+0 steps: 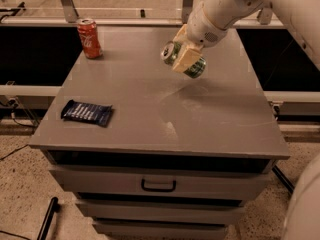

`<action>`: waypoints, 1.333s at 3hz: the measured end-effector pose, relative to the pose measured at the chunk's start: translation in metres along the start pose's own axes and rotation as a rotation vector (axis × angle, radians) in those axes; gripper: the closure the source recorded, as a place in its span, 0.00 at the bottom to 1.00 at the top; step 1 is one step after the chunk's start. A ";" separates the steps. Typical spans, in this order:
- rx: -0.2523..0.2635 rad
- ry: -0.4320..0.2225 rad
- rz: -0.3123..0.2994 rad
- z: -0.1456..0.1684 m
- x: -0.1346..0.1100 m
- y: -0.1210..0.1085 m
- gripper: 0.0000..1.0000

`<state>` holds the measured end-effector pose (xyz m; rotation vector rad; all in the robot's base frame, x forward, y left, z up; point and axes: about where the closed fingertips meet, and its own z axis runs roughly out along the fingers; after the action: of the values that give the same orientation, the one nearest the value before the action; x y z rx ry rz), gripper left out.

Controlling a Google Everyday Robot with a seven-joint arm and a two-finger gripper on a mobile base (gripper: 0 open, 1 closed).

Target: Knock green can over

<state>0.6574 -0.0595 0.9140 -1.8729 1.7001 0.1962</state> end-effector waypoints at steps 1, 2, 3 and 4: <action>-0.043 0.015 -0.064 0.016 -0.020 0.007 0.82; -0.071 0.044 -0.114 0.035 -0.034 0.011 0.59; -0.086 0.079 -0.137 0.054 -0.039 0.013 0.36; -0.090 0.084 -0.140 0.058 -0.040 0.013 0.13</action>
Offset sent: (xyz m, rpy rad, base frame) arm -0.0075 0.0703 -0.0281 -0.1506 -0.0065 0.1635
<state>0.6542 0.0048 0.8820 -2.0846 1.6307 0.1419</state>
